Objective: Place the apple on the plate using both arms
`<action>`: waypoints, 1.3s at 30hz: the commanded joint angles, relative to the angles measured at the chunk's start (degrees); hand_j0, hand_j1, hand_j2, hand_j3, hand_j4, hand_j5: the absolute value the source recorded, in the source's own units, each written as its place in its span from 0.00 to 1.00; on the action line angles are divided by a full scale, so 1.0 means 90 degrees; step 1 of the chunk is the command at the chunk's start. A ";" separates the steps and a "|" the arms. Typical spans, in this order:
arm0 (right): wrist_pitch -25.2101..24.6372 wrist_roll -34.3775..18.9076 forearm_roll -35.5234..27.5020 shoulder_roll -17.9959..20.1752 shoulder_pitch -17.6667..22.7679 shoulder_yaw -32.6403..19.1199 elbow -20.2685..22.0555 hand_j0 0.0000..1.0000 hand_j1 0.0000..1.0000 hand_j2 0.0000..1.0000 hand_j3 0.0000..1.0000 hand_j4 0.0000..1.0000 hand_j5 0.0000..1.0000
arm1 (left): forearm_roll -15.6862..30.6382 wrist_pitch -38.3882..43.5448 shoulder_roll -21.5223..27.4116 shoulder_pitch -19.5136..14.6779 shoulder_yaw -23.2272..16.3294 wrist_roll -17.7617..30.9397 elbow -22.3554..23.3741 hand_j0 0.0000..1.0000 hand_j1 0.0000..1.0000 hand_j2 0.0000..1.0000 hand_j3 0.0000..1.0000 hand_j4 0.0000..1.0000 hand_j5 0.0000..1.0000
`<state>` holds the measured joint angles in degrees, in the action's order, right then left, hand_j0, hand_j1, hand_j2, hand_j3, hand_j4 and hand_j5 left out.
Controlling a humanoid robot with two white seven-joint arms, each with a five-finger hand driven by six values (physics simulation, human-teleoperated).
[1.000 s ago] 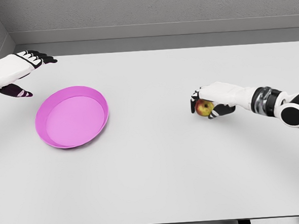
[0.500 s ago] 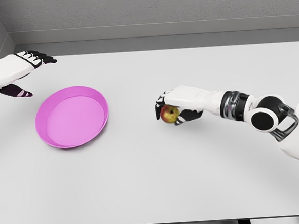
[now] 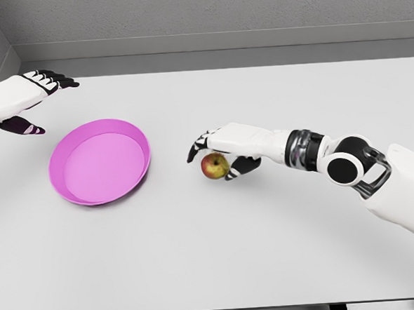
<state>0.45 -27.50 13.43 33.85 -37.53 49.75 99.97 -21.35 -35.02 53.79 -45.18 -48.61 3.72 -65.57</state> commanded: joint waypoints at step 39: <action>0.1278 -0.0011 -0.0037 0.2538 0.0967 -0.2735 -0.0541 1.00 1.00 1.00 1.00 1.00 1.00 | -0.0304 0.0002 -0.1650 -0.1855 -0.2861 0.1051 -0.2813 1.00 1.00 1.00 1.00 1.00 1.00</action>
<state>12.00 -27.57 13.24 56.59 -28.83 25.24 94.95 -25.63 -35.04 39.36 -62.40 -72.47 12.24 -90.54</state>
